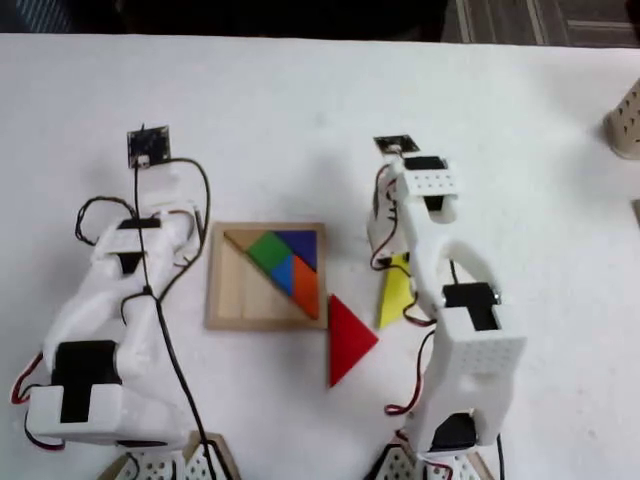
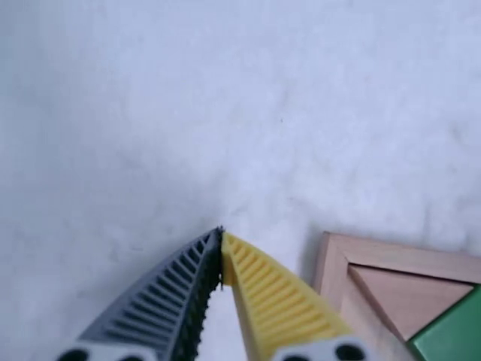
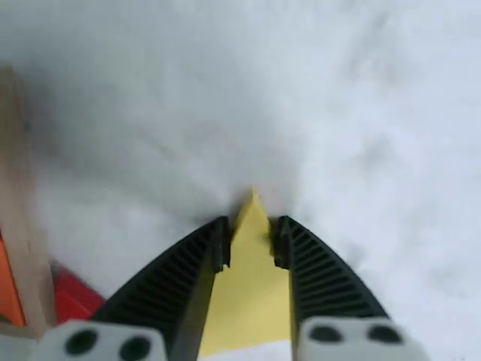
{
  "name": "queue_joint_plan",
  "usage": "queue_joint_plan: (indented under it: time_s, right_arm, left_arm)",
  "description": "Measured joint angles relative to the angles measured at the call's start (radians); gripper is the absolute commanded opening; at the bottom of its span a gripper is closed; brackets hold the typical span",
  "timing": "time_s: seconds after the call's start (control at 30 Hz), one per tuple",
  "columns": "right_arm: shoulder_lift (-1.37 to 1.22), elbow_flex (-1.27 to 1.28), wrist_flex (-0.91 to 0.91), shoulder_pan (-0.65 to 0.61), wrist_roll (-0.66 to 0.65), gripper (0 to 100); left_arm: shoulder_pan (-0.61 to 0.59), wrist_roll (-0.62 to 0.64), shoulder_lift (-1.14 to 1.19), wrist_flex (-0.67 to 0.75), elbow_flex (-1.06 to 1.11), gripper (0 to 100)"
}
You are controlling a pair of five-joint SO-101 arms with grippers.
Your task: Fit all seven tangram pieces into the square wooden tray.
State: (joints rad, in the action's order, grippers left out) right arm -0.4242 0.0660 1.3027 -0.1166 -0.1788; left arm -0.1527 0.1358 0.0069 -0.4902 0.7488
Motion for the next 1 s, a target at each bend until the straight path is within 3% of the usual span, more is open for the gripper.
queue_joint_plan:
  time_s: [0.1, 0.33, 0.63, 0.77, 1.0]
  right_arm:
    - [0.04, 0.014, 0.012, 0.029, -0.066, 28.6]
    - [0.236, 0.19, 0.034, 0.038, -0.057, 29.8]
    - [0.511, 0.568, -0.152, 0.028, 0.308, 29.8]
    - [0.529, 0.603, -0.206, -0.038, 0.347, 29.8]
    - [0.529, 0.637, -0.295, -0.04, 0.394, 29.8]
  left_arm:
    - [0.0, 0.0, 0.0, 0.0, 0.0, 2]
    - [0.0, 0.0, 0.0, 0.0, 0.0, 2]
    - [0.0, 0.0, 0.0, 0.0, 0.0, 2]
    - [0.0, 0.0, 0.0, 0.0, 0.0, 2]
    - [0.0, 0.0, 0.0, 0.0, 0.0, 2]
